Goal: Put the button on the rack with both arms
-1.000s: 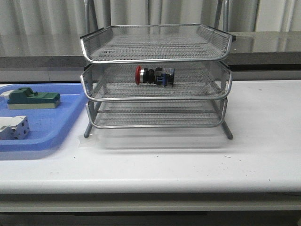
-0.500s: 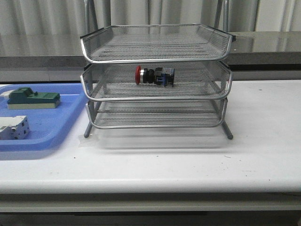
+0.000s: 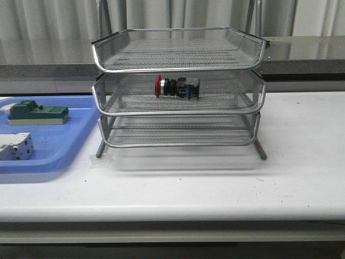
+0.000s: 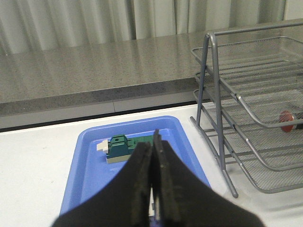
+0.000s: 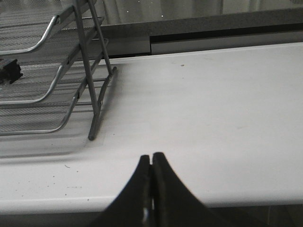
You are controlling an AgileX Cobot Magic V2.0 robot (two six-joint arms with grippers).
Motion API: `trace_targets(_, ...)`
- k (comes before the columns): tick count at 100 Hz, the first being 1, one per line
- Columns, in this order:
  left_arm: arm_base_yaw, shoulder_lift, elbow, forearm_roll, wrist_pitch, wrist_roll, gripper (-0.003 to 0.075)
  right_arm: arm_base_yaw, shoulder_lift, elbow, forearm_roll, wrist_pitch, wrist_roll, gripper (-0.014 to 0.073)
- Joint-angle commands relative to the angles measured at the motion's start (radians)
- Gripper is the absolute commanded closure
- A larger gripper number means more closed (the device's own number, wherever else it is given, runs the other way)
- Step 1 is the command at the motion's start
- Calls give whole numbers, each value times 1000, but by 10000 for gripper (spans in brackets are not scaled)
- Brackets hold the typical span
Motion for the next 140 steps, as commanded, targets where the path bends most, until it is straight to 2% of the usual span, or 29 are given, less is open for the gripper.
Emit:
trace_targets(1,1,5,-29,-19,-68,-10,740,0,-22,-13,-13,-109,4,654)
trace_targets(140,1,5,-29,-1,-68,-1,740,0,-22,-13,-12,-109,3,654)
